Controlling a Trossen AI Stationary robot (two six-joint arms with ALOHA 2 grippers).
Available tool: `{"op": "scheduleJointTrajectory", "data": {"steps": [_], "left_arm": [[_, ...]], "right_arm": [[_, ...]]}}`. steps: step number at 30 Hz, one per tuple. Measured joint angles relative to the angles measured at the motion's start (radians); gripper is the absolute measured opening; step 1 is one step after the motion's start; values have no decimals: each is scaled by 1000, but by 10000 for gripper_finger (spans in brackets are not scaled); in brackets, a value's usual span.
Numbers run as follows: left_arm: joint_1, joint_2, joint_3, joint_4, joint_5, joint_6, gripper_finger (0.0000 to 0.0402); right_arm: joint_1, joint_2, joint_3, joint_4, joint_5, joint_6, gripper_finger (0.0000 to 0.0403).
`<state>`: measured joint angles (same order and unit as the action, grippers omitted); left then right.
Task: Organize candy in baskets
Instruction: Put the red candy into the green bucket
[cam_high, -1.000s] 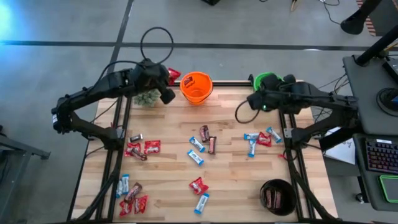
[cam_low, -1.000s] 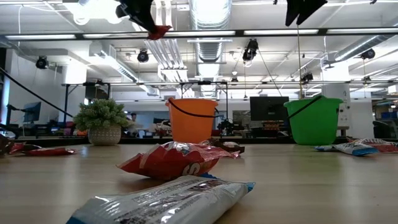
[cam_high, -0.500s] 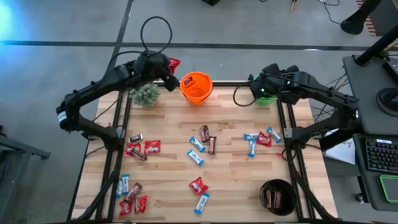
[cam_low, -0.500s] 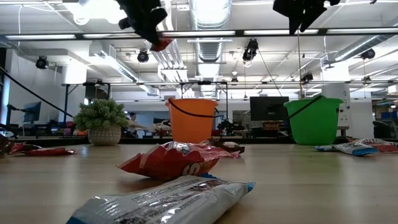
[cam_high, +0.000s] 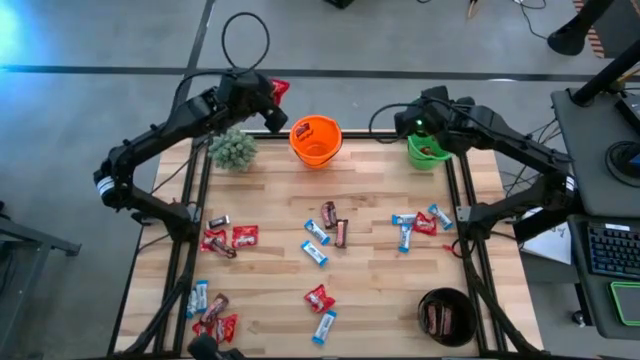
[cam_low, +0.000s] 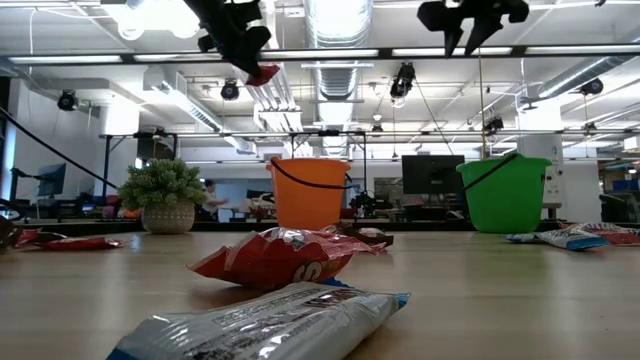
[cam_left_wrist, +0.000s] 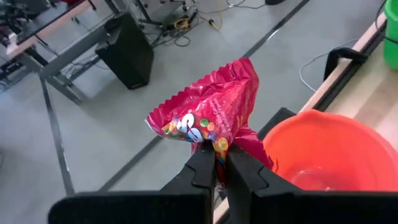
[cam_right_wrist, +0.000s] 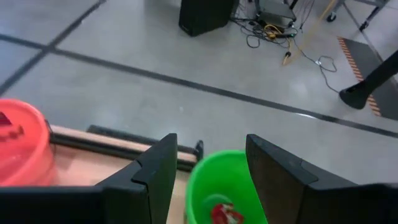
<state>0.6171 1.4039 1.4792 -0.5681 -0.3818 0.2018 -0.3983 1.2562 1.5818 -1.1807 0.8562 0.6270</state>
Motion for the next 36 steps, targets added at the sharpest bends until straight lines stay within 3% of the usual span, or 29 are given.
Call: {"op": "scheduleJointTrajectory", "data": {"steps": [6,11,16,25,30,36], "left_arm": [[23,-1,1,104,7,0,0],[24,25,109,101,8,-4,0],[32,95,297,18,8,-4,0],[52,305,696,-308,8,7,0],[64,411,876,-348,5,14,0],[111,421,836,-270,11,39,0]], "right_arm": [[-21,49,0,64,-2,0,183],[-54,73,0,65,-2,-8,182],[-111,59,0,65,0,0,182],[-212,35,0,63,8,-74,182],[-261,34,0,60,9,-137,182],[-326,28,0,33,-1,-140,182]]}}
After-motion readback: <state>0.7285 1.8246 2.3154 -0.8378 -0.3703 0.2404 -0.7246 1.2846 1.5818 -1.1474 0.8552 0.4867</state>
